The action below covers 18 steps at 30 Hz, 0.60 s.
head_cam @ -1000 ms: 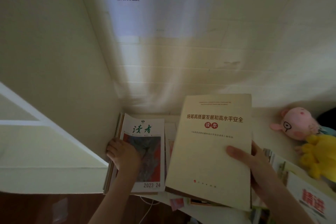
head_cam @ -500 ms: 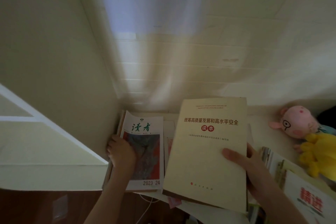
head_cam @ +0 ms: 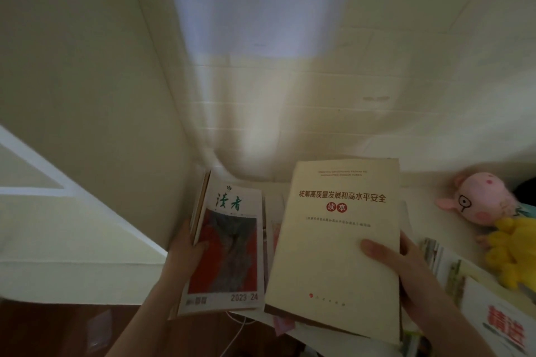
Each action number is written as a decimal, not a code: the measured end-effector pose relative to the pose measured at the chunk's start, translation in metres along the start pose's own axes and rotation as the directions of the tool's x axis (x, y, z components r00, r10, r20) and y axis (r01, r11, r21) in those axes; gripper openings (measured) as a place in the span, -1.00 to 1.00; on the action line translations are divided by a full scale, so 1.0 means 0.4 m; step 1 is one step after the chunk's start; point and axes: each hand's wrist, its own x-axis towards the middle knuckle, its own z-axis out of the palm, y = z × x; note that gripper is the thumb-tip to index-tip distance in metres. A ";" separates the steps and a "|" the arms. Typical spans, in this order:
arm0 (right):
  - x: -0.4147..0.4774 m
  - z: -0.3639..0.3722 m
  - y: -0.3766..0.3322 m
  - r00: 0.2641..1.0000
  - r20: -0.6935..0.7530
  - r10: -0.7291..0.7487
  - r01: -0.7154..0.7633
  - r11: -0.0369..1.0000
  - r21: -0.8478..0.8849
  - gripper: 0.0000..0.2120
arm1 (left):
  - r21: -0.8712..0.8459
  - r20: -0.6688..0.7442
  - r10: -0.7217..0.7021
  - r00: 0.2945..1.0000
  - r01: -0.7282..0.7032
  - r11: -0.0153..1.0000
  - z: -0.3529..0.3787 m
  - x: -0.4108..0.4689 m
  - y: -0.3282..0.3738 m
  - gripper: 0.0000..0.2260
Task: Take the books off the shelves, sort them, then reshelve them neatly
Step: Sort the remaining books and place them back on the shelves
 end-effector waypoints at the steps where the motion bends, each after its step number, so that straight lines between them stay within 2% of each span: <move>1: 0.000 0.002 -0.001 1.000 -0.002 0.001 -0.001 1.000 -0.001 0.09 | -0.048 0.032 -0.003 0.999 0.005 0.999 -0.010 -0.012 0.021 -0.62; 4: -0.004 0.021 -0.010 1.000 0.016 -0.001 0.001 1.000 -0.016 0.01 | -0.169 0.093 0.016 0.996 0.000 0.986 -0.050 -0.054 0.097 -0.51; 6: -0.006 0.044 -0.019 0.999 0.034 -0.007 0.008 1.000 -0.022 -0.21 | -0.180 0.082 0.075 0.994 -0.059 0.982 -0.078 -0.084 0.150 -0.52; 11: 0.006 0.129 -0.014 0.998 0.059 -0.013 0.019 0.994 -0.108 -0.41 | -0.121 -0.024 0.290 0.957 -0.291 0.949 -0.160 -0.140 0.275 -0.56; 14: 0.029 0.196 0.015 0.995 0.095 0.018 0.001 0.982 -0.187 -0.53 | -0.050 -0.027 0.394 0.919 -0.395 0.917 -0.181 -0.170 0.327 -0.57; 18: 0.098 0.284 0.103 0.986 0.121 0.118 -0.098 0.982 -0.163 -0.52 | 0.029 0.015 0.448 0.894 -0.448 0.894 -0.173 -0.195 0.354 -0.54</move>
